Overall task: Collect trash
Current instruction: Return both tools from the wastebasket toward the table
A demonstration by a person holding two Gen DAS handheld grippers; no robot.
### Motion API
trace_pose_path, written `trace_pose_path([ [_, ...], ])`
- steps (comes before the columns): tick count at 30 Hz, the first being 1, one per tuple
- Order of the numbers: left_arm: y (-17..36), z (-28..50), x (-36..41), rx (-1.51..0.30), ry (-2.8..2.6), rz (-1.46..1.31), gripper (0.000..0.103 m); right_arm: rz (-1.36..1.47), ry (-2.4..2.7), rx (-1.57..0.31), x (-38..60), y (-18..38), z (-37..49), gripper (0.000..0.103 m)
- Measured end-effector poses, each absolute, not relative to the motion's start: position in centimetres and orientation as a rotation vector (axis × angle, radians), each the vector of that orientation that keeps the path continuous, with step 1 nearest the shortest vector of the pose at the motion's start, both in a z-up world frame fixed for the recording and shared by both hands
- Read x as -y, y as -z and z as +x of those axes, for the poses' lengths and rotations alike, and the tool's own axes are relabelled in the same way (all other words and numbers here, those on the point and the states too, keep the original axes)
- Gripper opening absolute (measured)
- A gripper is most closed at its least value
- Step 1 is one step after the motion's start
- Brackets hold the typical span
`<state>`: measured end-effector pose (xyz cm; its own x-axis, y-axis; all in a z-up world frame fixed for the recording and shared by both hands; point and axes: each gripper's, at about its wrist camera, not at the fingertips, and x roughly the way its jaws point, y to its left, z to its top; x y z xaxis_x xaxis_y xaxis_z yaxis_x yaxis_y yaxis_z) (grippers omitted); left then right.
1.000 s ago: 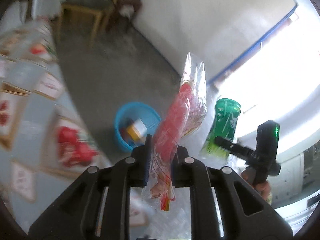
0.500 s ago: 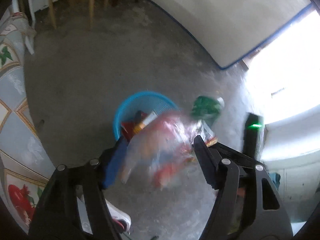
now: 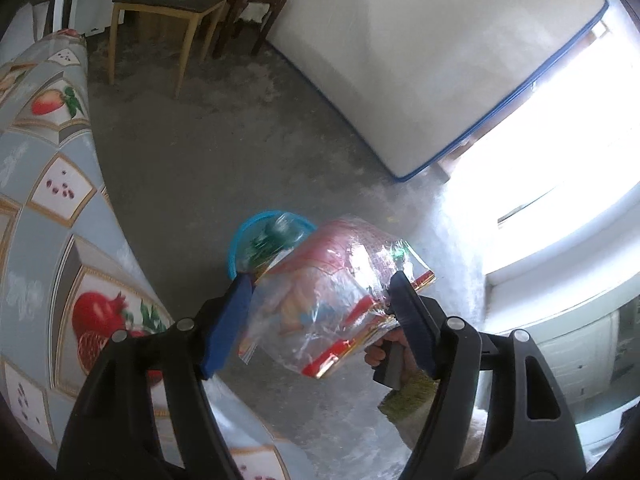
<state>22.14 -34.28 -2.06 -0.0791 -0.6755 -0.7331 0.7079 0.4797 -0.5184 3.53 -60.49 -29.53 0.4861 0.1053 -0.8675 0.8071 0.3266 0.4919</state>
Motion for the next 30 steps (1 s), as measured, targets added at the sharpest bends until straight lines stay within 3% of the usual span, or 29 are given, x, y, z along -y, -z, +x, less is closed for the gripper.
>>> trace_pose_path([
  [7,3.2,22.3,35.3,-1.234,1.206,-0.006,0.062,1.345,0.246,-0.638,57.0,21.5,0.9,0.065],
  [12,3.8,20.7,35.9,-1.237,1.268,0.007,0.049,1.427,0.032,-0.380,55.8,16.9,-1.6,0.084],
  [17,3.3,19.8,35.7,-1.229,1.307,0.002,0.026,1.347,-0.075,-0.373,54.5,13.7,-0.8,0.087],
  [21,2.8,19.0,35.5,-1.220,1.328,0.026,0.018,1.325,-0.130,-0.383,53.0,12.9,0.3,0.087],
  [22,2.6,19.0,35.4,-1.211,1.326,0.032,0.018,1.318,-0.126,-0.384,52.9,12.8,0.3,0.085],
  [28,2.0,18.8,35.2,-1.184,1.321,0.043,0.018,1.328,-0.098,-0.431,52.5,13.1,-0.4,0.049],
  [30,2.2,18.7,35.4,-1.194,1.325,0.048,0.018,1.331,-0.083,-0.447,52.4,13.1,-0.7,0.031],
])
